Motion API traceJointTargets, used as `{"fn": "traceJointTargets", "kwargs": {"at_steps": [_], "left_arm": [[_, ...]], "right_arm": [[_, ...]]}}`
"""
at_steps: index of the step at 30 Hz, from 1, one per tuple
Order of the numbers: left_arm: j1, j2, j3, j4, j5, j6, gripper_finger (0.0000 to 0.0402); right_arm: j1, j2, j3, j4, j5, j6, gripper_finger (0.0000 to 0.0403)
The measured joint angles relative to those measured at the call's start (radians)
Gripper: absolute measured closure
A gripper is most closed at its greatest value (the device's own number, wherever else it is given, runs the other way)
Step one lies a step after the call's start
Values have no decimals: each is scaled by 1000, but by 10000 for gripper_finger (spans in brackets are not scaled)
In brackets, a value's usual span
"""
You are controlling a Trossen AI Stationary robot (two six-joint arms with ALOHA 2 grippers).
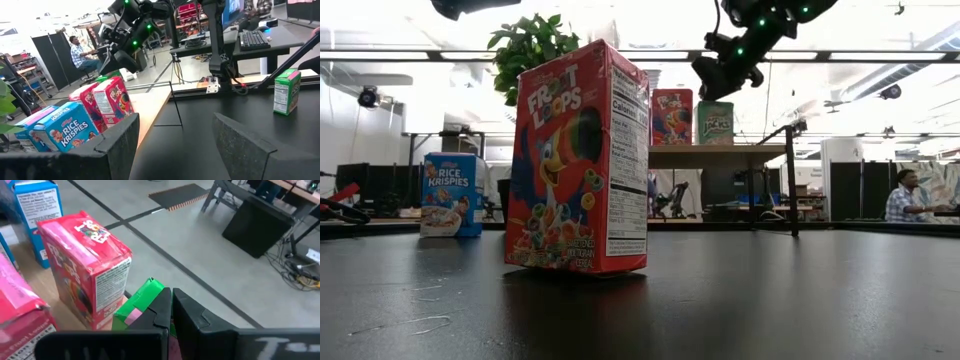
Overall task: Stack cereal on shelf
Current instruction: Put the top green cereal box on the shelf, then put the left green cereal box aligned with the other green cereal box on the shelf
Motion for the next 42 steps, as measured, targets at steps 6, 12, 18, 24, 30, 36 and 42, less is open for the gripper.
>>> {"fn": "traceJointTargets", "kwargs": {"at_steps": [6, 12, 18, 24, 30, 36, 42], "left_arm": [[0, -2, 0, 7, 0, 10, 169], [0, -5, 0, 22, 0, 18, 169], [-1, 7, 0, 80, 33, -18, 169], [-55, 93, 0, 209, 179, -99, 169], [-151, 210, 1, 245, 180, -282, 169], [-289, 324, 119, 52, 127, -492, 169], [-374, 443, 390, -538, 102, -933, 169]], "right_arm": [[0, 0, 0, -26, 75, 4, 394], [6, -7, 1, -25, 71, 3, 394], [89, -82, 48, -79, 70, 40, 394], [294, -198, 30, -101, 68, 88, 394], [543, -293, -29, -179, 69, 163, 394], [791, -345, -140, -118, 153, 206, 394], [950, -362, -249, -25, 287, 208, 394]]}}
